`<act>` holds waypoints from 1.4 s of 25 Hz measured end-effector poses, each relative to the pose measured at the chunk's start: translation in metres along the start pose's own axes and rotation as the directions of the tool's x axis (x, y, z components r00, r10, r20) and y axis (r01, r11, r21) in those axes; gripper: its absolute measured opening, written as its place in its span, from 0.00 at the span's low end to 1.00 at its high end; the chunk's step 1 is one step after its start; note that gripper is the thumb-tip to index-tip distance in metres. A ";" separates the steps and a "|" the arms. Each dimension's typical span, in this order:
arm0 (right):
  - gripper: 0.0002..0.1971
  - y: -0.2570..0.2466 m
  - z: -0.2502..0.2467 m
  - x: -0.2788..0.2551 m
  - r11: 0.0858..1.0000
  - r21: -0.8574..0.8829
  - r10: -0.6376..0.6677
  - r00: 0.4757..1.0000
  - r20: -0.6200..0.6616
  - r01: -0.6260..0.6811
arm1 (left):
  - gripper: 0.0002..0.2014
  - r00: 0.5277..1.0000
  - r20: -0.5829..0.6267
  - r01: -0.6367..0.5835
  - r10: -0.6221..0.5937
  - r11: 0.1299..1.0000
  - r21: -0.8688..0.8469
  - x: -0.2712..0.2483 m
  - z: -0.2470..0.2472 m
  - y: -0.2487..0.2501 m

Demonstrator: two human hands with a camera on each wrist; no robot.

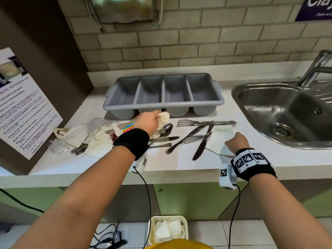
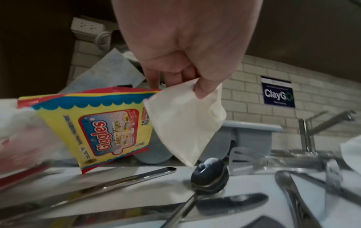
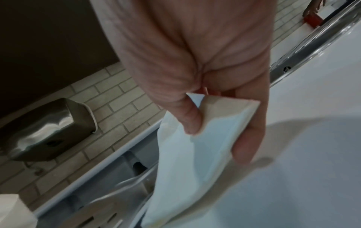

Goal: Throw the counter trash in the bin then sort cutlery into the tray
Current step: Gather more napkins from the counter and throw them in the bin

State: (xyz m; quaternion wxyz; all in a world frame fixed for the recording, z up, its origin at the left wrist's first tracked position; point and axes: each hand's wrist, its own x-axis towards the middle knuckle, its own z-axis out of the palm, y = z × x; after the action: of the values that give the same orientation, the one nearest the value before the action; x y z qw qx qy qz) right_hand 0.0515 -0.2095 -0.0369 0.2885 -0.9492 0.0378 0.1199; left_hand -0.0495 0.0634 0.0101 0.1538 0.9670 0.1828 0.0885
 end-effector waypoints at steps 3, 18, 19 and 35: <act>0.19 -0.002 -0.006 -0.014 0.981 0.195 0.000 0.999 -0.035 0.007 | 0.17 0.984 -0.143 0.051 -0.108 0.934 -0.353 0.000 -0.005 -0.003; 0.22 -0.048 0.032 -0.151 0.761 0.597 -0.246 0.965 -0.096 0.253 | 0.25 0.945 0.022 0.170 -0.327 0.430 -0.887 -0.086 -0.035 -0.041; 0.23 -0.047 0.042 -0.163 0.783 0.555 -0.274 0.957 -0.099 0.282 | 0.23 0.956 0.033 0.164 -0.292 0.437 -0.885 -0.103 -0.033 -0.044; 0.37 0.099 0.227 -0.232 0.797 0.591 0.088 0.992 0.089 -0.124 | 0.12 0.784 0.448 0.620 -0.430 0.581 -0.527 -0.264 0.138 -0.150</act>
State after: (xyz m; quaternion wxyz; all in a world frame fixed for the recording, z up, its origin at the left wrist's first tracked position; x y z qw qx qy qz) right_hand -0.2343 -0.1648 -0.2153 0.5652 -0.8035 0.1181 0.1449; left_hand -0.3092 0.0596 -0.1988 0.5216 0.7537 0.3980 -0.0376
